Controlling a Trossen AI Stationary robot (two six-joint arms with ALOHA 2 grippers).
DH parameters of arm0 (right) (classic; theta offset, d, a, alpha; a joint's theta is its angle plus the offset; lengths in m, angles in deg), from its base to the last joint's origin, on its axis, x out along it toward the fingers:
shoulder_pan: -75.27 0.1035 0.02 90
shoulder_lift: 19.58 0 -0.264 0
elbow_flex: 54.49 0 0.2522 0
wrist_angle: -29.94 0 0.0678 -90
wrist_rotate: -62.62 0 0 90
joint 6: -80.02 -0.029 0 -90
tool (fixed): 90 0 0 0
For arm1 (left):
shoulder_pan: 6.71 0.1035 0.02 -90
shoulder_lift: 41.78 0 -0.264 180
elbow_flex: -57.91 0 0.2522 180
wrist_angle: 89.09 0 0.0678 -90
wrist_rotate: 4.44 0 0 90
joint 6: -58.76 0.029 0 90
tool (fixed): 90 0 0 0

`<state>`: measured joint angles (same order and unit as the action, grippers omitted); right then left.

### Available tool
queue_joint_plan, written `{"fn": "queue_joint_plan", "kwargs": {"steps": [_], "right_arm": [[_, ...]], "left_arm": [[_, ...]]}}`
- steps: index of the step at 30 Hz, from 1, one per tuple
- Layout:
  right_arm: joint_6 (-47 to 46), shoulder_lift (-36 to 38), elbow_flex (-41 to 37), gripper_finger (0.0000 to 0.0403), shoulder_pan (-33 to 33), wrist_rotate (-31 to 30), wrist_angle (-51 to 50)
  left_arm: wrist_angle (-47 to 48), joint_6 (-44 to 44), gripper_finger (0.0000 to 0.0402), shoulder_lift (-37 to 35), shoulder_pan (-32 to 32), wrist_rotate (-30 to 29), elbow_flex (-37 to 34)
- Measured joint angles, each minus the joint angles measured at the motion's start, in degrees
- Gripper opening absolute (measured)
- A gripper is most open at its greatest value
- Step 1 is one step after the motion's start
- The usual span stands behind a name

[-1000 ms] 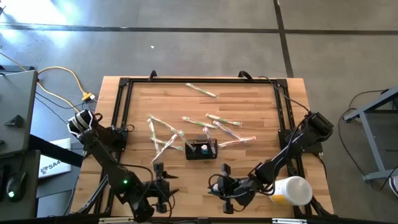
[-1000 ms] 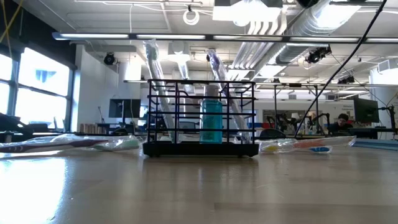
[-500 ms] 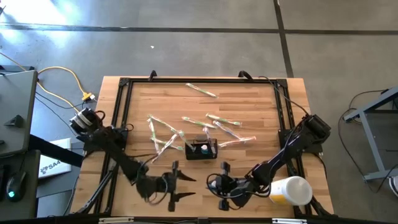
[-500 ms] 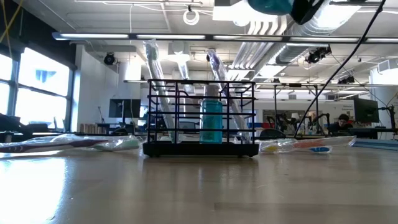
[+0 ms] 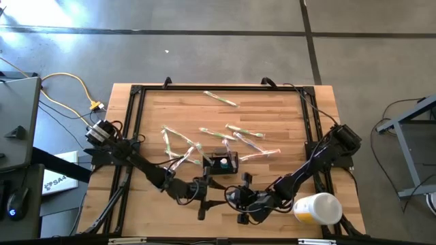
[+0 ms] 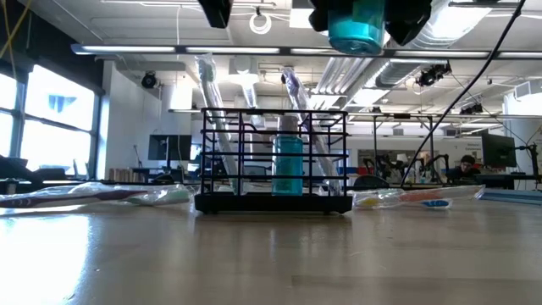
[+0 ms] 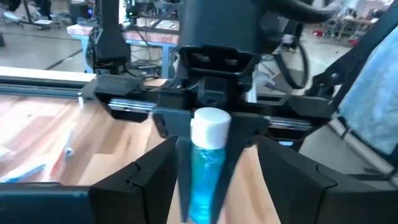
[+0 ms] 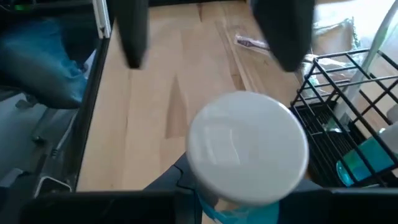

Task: Pick & Place toothbrushing station
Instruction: Put the mouthwash into the wire organizer

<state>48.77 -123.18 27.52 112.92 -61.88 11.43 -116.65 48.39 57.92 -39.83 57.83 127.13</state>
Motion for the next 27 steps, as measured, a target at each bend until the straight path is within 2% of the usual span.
{"fn": "queue_joint_plan", "kwargs": {"steps": [4, 14, 27], "right_arm": [[-0.1, 0.0, 0.0, 0.0062, 0.1, 0.2, -2.1], [1.1, 0.0, 0.0, 0.0062, -0.3, -0.6, -2.4], [1.5, 0.0, 0.0, 0.0062, -1.7, 0.0, -2.0]], "left_arm": [[-0.2, 2.5, 0.0221, 0.0, 1.0, 0.6, 0.0], [-0.7, 3.8, 0.0307, 0.0, 2.1, 0.2, 0.0], [-2.2, 4.7, 0.0313, 5.1, 4.0, 1.6, 2.1]]}}
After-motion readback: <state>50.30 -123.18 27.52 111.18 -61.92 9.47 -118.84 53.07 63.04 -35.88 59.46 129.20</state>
